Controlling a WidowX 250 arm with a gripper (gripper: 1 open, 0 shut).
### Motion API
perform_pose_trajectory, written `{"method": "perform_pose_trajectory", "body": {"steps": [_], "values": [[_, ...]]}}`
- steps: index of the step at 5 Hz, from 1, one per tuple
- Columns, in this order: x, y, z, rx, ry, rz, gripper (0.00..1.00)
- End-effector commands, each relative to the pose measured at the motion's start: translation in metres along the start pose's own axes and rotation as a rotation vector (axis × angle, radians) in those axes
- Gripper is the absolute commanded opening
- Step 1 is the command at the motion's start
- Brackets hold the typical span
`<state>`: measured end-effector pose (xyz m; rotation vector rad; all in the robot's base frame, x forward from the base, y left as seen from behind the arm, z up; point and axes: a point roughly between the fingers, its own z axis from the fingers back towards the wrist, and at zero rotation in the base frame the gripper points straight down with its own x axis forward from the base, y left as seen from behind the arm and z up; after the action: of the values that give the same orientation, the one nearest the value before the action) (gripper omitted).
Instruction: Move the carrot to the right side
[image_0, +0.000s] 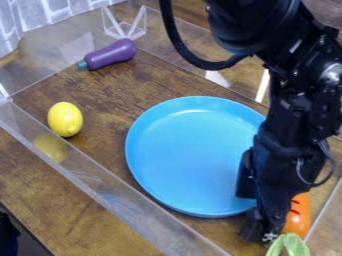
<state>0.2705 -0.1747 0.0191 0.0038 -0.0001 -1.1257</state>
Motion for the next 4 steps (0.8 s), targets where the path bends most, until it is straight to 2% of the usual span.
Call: {"method": "perform_pose_trajectory", "body": {"steps": [1, 3, 4], "values": [[0.0011, -0.0107, 0.0009, -0.019, -0.002, -0.052, 1.0], [-0.0048, -0.0018, 0.0026, -0.037, 0.003, -0.023, 1.0], [-0.0064, -0.0063, 0.0012, -0.045, 0.005, -0.041, 1.0]]}}
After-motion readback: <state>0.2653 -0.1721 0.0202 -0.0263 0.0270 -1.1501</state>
